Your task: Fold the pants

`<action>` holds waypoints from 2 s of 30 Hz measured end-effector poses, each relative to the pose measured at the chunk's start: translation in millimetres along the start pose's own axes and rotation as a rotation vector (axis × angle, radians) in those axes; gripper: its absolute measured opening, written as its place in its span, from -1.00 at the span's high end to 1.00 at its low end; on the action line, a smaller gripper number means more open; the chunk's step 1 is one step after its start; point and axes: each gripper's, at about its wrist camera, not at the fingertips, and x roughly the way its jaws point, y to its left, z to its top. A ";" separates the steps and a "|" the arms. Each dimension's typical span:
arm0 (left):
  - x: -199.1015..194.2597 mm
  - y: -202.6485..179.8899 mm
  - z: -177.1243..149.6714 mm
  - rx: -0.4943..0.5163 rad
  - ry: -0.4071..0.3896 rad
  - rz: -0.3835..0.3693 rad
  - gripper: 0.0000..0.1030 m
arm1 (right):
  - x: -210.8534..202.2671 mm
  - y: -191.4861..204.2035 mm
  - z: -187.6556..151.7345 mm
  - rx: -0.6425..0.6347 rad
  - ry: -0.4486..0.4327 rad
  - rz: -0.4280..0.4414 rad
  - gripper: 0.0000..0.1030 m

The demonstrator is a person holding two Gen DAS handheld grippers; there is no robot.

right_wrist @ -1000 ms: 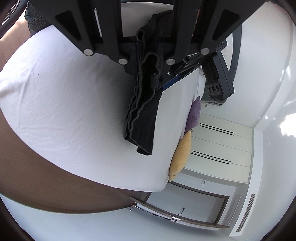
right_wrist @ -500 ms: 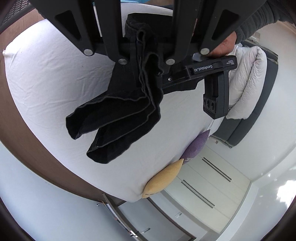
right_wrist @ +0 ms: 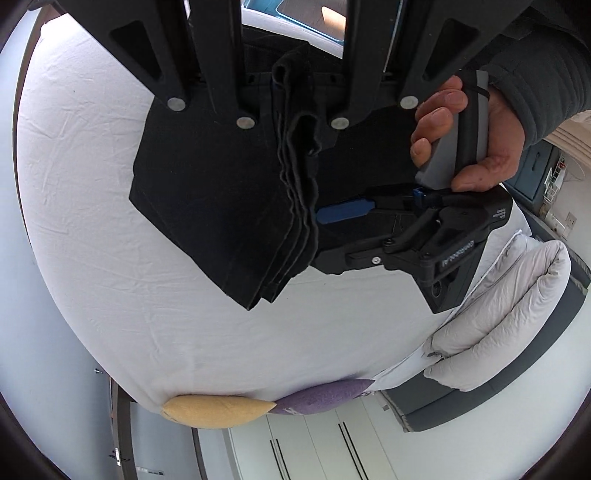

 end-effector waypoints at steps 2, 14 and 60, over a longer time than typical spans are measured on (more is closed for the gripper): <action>-12.8 8.6 -0.3 -0.034 -0.014 -0.022 -0.78 | 6.6 11.9 -0.1 -0.035 0.010 -0.015 0.79; -3.3 -19.4 2.4 0.095 0.097 0.074 -0.84 | 25.9 50.0 -6.8 -0.147 0.043 -0.087 0.79; -4.7 27.1 62.6 0.188 0.172 0.401 0.66 | 123.7 104.0 -1.7 -0.078 0.113 0.128 0.31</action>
